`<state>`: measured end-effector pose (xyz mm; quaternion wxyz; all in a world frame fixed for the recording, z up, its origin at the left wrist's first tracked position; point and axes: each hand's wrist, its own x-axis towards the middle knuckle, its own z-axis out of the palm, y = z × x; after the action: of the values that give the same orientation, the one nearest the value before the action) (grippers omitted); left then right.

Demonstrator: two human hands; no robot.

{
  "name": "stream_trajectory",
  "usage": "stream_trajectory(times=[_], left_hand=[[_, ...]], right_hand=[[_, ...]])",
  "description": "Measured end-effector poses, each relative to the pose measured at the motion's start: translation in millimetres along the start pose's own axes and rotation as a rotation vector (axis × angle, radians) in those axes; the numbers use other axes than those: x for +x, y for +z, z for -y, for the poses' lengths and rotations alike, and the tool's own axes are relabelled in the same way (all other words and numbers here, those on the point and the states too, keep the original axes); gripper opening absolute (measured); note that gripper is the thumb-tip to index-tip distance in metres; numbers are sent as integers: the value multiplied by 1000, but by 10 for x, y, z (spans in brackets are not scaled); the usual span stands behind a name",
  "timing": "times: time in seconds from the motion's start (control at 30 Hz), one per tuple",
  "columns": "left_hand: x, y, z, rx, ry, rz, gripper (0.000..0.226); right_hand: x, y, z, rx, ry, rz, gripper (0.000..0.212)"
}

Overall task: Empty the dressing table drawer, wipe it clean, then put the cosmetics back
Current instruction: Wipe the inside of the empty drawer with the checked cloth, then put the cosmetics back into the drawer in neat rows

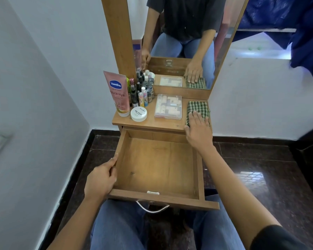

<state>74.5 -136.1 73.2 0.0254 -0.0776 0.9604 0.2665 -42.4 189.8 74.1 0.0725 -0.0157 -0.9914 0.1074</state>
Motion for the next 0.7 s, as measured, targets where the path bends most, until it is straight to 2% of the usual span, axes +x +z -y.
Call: stream_trajectory(times=[0.27,0.33,0.43,0.53,0.6,0.7], left_hand=[[-1,3,0,-16,-3,5,51],[-3,0,0,-17,-2,2,50],[-11,1,-7,-21,-4,1,49],[-10,-1,-8,-5,-3,11,49],[-9,-6,-5,-6,-2,15,49],[-15,-15,-6,-4,2,13,49]], right_hand=[[420,-135,-39,25,61,122,54],[395,-174,13,17,56,92,56],[300,-207,208,75,-82,-76,62],[304,-146,405,-18,-263,19,66],[300,-75,471,-63,-271,109,70],[224,-27,509,-2,-218,79,73]])
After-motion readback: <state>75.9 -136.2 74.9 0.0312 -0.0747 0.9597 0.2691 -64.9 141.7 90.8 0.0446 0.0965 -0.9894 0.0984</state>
